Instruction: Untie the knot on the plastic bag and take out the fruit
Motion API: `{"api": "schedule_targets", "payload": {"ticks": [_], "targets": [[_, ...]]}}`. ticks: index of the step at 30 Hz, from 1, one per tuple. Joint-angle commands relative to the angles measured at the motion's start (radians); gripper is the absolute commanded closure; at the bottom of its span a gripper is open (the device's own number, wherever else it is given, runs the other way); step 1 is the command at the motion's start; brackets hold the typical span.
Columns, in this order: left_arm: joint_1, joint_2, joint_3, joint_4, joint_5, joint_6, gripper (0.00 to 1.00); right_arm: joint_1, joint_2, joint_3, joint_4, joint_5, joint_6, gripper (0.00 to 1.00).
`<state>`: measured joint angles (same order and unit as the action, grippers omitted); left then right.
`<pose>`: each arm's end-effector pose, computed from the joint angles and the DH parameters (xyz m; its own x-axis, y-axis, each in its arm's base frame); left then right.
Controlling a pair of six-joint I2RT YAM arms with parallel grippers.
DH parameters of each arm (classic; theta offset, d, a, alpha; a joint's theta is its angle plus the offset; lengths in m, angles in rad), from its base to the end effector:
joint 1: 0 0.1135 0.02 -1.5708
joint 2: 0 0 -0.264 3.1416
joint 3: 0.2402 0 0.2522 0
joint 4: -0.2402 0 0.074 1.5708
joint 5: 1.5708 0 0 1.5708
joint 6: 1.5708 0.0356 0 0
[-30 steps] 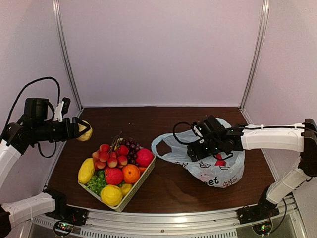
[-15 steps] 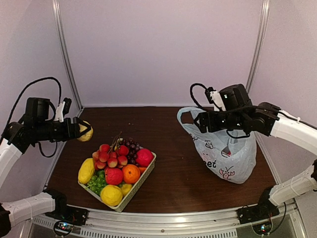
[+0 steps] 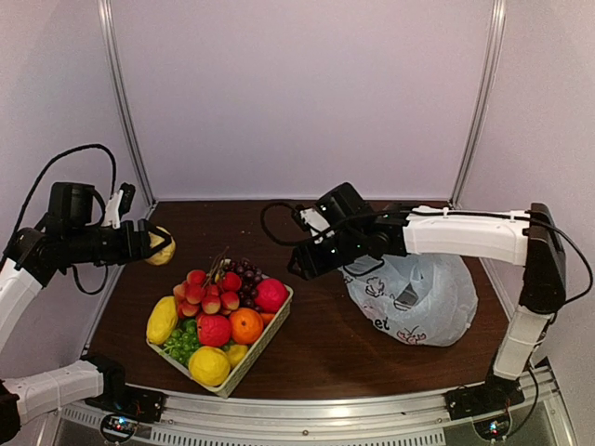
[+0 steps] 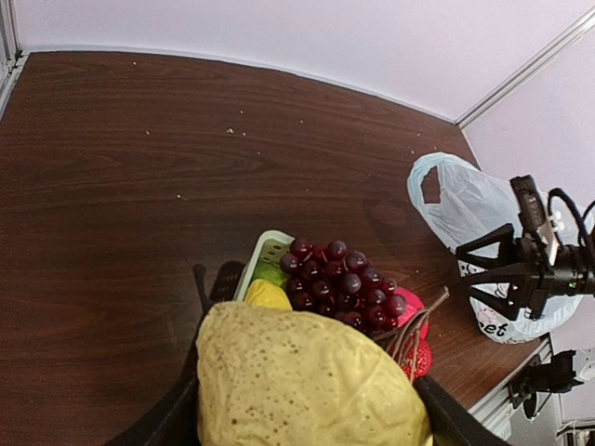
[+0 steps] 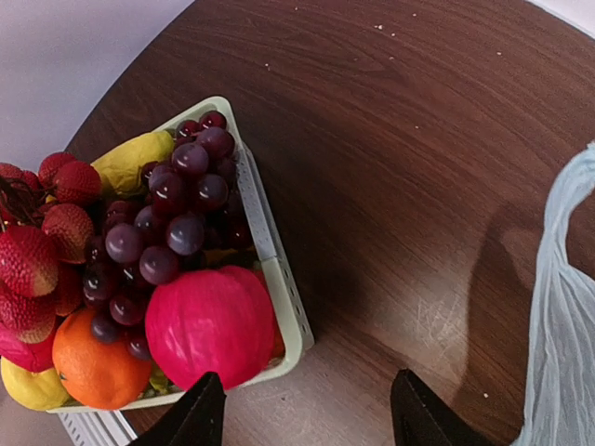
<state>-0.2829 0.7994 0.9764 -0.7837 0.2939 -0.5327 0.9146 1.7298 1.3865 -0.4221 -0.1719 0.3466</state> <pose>0.1463 -0.0533 0.3433 -0.7234 -0.2959 -0.6238 0.1490 0.8153 -0.5595 0.2339 0.3138 0.2726 -0.6883 -0.3453 -0.6380 -0.6614 0.6599 0.3564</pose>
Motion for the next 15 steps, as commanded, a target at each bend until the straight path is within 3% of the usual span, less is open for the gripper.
{"api": "schedule_targets", "payload": {"ticks": [1,15], "targets": [[-0.002,0.001,0.029,0.011,0.016,0.004,0.36,-0.02,0.132,0.142,0.021,-0.14,-0.016,0.39],[-0.002,0.006,0.043,0.011,0.005,-0.016,0.36,-0.059,0.371,0.297,-0.024,-0.314,-0.074,0.47]]}}
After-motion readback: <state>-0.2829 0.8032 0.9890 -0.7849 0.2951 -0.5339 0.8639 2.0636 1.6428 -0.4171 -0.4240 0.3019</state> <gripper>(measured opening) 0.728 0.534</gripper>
